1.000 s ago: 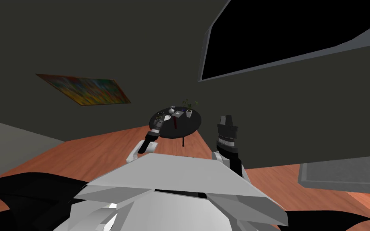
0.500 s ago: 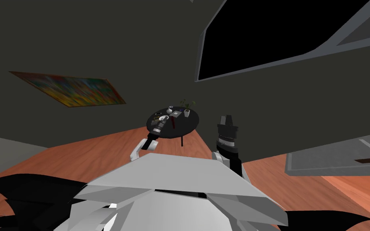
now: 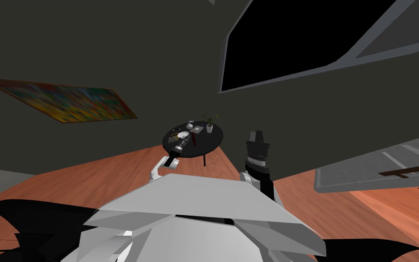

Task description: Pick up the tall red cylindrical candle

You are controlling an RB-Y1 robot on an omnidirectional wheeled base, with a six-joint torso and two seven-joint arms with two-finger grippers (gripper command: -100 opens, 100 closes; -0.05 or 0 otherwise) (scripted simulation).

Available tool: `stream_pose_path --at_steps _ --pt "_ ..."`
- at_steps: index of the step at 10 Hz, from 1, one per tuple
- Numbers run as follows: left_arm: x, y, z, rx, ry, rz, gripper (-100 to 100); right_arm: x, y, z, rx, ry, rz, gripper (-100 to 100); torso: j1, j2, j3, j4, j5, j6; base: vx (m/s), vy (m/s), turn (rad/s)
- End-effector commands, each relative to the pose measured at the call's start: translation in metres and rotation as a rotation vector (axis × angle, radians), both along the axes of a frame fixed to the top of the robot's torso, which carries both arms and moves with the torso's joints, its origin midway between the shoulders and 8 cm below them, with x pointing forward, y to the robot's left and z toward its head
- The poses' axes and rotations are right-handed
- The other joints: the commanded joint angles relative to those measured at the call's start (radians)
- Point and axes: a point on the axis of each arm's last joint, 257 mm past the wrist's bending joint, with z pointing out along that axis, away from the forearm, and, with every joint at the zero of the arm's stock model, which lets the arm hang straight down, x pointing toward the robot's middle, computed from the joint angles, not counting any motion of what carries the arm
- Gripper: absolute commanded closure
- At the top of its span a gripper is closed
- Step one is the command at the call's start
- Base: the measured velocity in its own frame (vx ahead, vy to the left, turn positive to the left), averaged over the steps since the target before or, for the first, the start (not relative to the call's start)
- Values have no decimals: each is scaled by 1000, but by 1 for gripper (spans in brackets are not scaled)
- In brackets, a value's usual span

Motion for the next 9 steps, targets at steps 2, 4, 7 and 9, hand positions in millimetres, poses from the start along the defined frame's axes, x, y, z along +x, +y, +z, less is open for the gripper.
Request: stream_pose_path --at_steps 2,4,7,9 --pt "10 12 -26 100 55 25 -100 0 0 0 0 0 0 0 0 -1 0 0 0 0 43 -58 -18" --pt "13 19 -44 136 91 36 -100 0 0 0 0 0 0 0 1 -1 0 0 0 0 37 -32 0" --pt "18 30 -70 206 141 49 -100 0 0 0 0 0 0 0 0 -1 -1 0 0 0 43 -43 6" --pt "19 36 -83 239 166 55 -100 0 0 0 0 0 0 0 0 -2 -1 0 0 0 53 -51 13"
